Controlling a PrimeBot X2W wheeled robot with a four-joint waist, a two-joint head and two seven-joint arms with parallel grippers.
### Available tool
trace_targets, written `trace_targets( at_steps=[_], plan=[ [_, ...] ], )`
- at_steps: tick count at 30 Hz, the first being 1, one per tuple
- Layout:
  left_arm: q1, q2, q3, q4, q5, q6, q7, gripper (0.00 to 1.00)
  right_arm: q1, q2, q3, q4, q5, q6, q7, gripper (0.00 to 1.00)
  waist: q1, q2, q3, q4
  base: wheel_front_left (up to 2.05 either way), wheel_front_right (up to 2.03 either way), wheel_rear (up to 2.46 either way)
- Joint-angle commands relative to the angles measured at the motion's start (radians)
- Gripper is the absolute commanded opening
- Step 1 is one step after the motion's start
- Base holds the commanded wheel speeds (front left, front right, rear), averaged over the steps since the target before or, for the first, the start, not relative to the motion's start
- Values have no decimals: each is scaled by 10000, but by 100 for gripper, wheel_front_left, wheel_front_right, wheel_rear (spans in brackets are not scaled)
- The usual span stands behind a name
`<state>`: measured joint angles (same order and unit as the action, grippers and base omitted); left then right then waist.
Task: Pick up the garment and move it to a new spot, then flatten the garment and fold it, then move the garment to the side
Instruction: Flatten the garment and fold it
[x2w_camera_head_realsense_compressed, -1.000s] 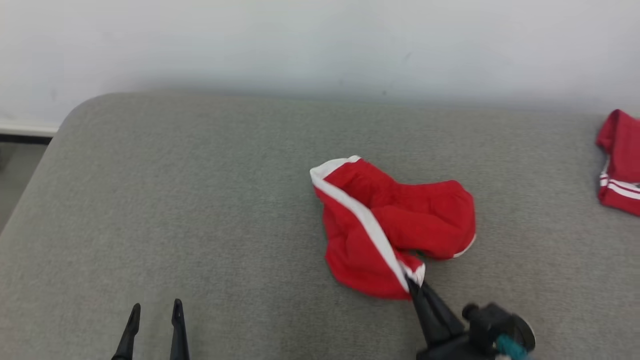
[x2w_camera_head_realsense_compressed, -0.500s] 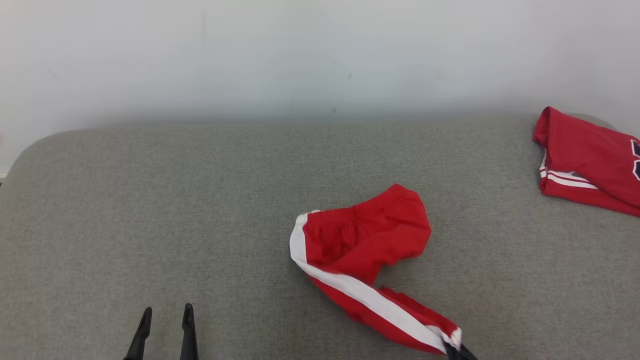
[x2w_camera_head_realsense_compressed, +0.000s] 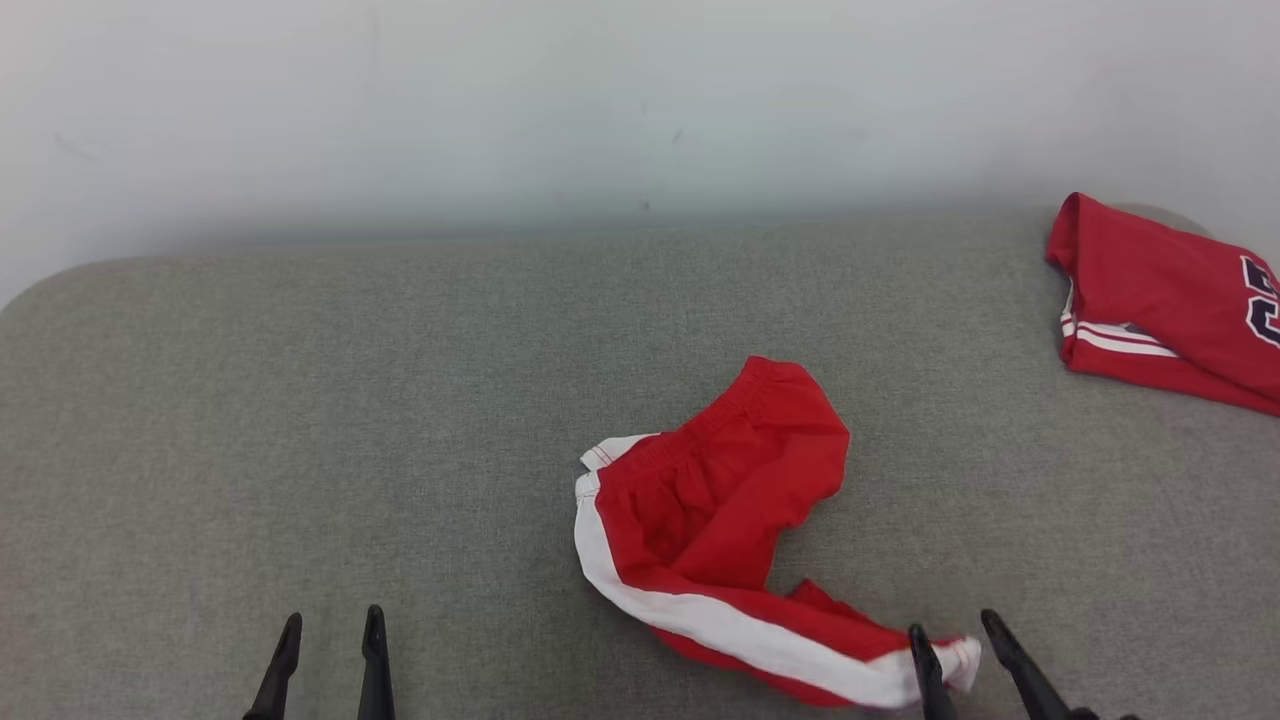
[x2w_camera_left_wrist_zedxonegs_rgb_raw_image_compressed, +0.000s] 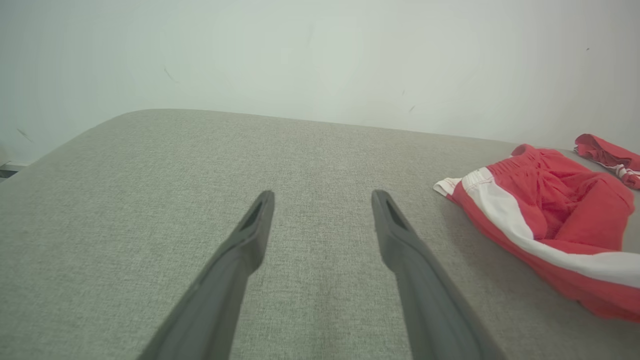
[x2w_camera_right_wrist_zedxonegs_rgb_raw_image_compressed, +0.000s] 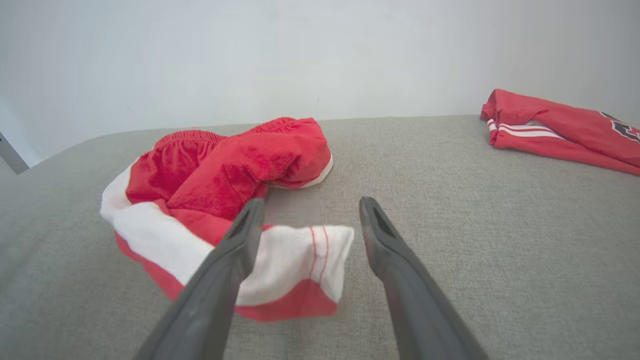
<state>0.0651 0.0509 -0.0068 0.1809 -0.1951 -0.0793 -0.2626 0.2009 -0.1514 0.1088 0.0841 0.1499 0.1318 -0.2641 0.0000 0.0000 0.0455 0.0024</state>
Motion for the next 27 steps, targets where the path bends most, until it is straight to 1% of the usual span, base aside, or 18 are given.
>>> trace_targets(
  at_steps=[1,5,9,12,14,17,23,27],
  plan=[
    [-68,-10,6,11,-87,-15,-29,100,-134,120,-68,-176,135,-27,4,100,0,0,59,-40,0,0,0],
    [-326,-12,55,-2,100,-85,-29,100,-439,267,-108,-537,209,-27,2,100,0,0,135,-112,0,0,0],
    [-849,-12,37,-20,441,-278,-31,100,-824,464,-34,-594,227,-27,4,100,0,0,240,-275,0,0,0],
    [-1366,2,-183,90,706,-438,-29,100,-1069,575,75,-556,240,-27,4,100,0,0,347,-418,0,0,0],
    [-1770,118,-427,218,771,-475,-29,100,-1204,638,183,-500,232,-27,4,100,0,0,427,-547,0,0,0],
    [-2465,342,-1071,571,733,-519,-29,100,-1366,707,332,-445,255,-27,4,100,0,0,540,-762,0,0,0],
    [-3847,1119,-2706,1398,178,-506,-29,100,-1673,841,489,-322,285,-27,4,100,0,0,850,-1364,0,0,0],
    [-4568,1577,-3658,2285,-307,-506,-29,100,-1809,904,476,-286,302,-27,4,100,0,0,1048,-1778,0,0,0]
  ],
)
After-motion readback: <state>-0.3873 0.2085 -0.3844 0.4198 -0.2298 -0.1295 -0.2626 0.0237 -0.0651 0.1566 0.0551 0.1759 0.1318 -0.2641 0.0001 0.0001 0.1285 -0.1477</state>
